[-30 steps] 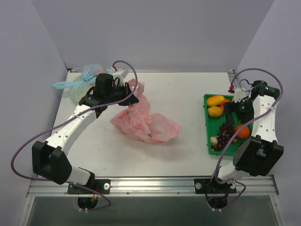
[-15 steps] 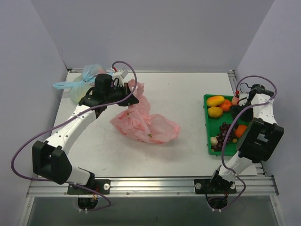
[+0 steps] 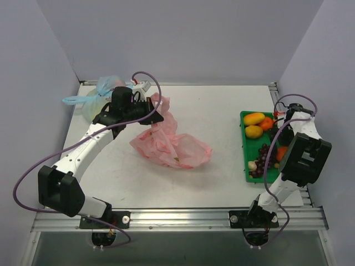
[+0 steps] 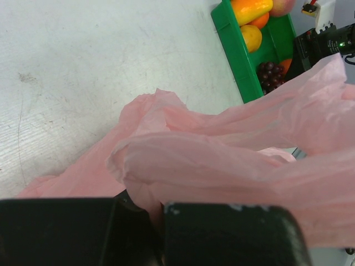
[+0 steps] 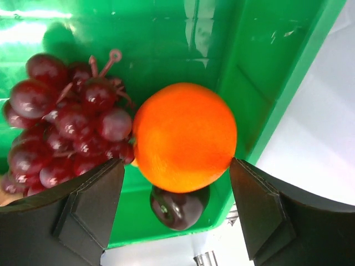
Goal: Place the fake fruits into the plastic bag and tie a complex knot
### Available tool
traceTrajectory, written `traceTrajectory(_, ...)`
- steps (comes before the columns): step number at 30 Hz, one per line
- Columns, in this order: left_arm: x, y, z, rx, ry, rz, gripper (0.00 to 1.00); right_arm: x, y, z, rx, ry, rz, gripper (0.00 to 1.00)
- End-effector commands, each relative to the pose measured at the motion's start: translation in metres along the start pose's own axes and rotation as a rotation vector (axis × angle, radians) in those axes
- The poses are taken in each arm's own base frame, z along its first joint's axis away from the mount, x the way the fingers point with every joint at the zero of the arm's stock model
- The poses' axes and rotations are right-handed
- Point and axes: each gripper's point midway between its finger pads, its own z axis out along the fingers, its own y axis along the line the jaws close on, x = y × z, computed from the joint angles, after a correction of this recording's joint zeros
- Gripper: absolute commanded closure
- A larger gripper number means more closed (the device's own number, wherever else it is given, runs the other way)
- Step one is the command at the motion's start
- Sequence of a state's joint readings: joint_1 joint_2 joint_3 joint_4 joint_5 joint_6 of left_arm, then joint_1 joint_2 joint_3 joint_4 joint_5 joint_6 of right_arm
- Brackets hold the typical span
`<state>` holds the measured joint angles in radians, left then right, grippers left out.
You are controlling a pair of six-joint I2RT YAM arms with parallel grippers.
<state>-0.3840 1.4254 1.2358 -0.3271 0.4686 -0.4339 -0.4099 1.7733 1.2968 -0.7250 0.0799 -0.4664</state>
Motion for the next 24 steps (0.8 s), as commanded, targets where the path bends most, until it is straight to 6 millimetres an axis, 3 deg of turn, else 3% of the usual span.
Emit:
traceTrajectory(1, -0.016, -0.005, 0.0, 0.027, -0.048, 0.031, 1.0, 0.008, 0.013, 0.008, -0.022, 0.052, 0.024, 0.23)
traceTrajectory(8, -0.016, -0.001, -0.002, 0.023, -0.051, 0.028, 1.0, 0.012, 0.031, 0.016, -0.052, 0.084, 0.052, 0.17)
traceTrajectory(19, -0.015, 0.002, -0.003, 0.02, -0.054, 0.015, 1.0, 0.02, 0.03, 0.02, -0.038, 0.117, 0.086, 0.06)
traceTrajectory(22, -0.015, 0.001, -0.003, 0.024, -0.055, 0.015, 1.0, 0.018, 0.032, 0.021, -0.049, 0.115, 0.081, 0.15)
traceTrajectory(24, -0.016, 0.0, -0.004, 0.027, -0.057, 0.015, 1.0, 0.017, 0.033, 0.021, -0.06, 0.112, 0.082, 0.3)
